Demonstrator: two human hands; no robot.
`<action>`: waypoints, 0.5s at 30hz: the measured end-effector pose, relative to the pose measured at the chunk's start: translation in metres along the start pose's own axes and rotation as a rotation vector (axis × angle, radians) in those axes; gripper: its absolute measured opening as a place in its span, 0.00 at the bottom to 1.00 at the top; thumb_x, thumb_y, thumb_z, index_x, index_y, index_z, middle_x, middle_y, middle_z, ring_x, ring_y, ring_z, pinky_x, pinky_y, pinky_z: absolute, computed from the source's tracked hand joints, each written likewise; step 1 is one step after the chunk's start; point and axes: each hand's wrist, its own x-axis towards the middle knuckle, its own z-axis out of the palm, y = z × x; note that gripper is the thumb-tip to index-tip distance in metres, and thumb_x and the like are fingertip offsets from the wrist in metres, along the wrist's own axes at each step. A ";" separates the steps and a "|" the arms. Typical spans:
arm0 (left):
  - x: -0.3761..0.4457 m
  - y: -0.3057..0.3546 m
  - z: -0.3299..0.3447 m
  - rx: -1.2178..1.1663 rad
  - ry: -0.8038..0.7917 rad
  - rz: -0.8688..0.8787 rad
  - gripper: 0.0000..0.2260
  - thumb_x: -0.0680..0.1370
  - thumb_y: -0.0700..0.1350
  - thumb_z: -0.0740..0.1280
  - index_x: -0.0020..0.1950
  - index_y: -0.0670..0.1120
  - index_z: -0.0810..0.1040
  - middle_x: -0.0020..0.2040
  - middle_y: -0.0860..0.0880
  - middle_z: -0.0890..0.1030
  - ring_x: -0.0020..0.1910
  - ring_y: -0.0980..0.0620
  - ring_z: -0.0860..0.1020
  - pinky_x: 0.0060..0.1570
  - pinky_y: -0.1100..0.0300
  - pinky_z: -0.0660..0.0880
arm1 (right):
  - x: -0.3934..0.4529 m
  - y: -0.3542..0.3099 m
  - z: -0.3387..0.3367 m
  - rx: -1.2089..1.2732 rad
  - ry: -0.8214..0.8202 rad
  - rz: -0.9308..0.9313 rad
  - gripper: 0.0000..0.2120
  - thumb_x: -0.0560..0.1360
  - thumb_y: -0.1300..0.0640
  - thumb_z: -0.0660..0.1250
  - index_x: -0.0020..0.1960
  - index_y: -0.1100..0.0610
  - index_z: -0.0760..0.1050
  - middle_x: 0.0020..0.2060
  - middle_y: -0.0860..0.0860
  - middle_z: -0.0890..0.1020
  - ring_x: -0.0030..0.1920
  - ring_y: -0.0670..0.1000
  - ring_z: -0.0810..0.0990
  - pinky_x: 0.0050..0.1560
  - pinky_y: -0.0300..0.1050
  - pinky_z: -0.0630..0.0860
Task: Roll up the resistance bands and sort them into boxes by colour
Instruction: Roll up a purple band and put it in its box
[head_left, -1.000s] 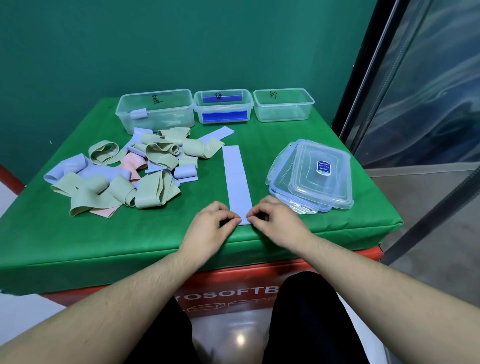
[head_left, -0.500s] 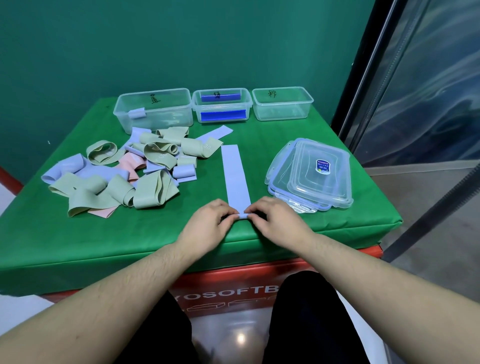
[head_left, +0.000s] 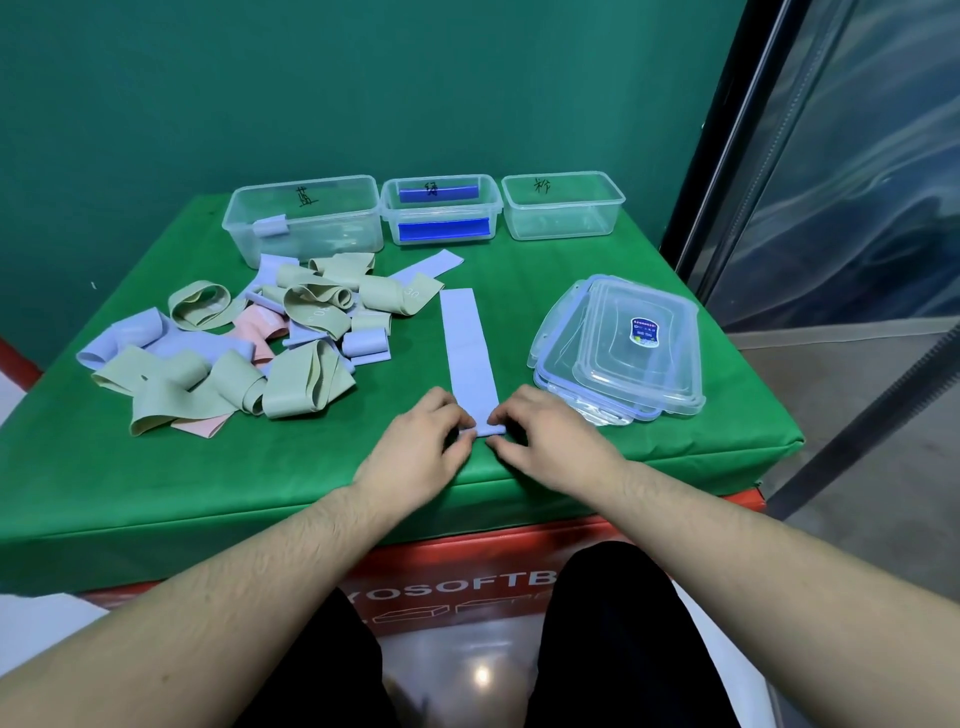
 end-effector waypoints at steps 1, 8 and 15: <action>0.000 0.000 -0.001 0.022 -0.009 0.012 0.09 0.78 0.47 0.69 0.54 0.45 0.81 0.53 0.50 0.76 0.39 0.52 0.74 0.46 0.57 0.71 | 0.000 0.001 0.001 -0.042 0.013 -0.029 0.10 0.77 0.53 0.69 0.56 0.57 0.81 0.49 0.52 0.78 0.52 0.53 0.74 0.56 0.43 0.69; 0.004 -0.003 -0.004 0.050 -0.021 0.034 0.10 0.80 0.48 0.66 0.57 0.45 0.83 0.52 0.50 0.79 0.48 0.49 0.79 0.50 0.58 0.73 | 0.003 0.002 0.004 -0.085 0.031 -0.050 0.11 0.80 0.53 0.65 0.57 0.57 0.81 0.51 0.52 0.79 0.54 0.55 0.74 0.59 0.46 0.69; 0.009 -0.003 -0.002 0.005 0.007 -0.028 0.06 0.80 0.46 0.66 0.54 0.47 0.81 0.48 0.51 0.80 0.49 0.50 0.78 0.49 0.57 0.72 | 0.011 -0.001 0.002 0.034 0.030 0.063 0.08 0.78 0.57 0.66 0.56 0.53 0.80 0.48 0.51 0.81 0.53 0.53 0.77 0.54 0.47 0.72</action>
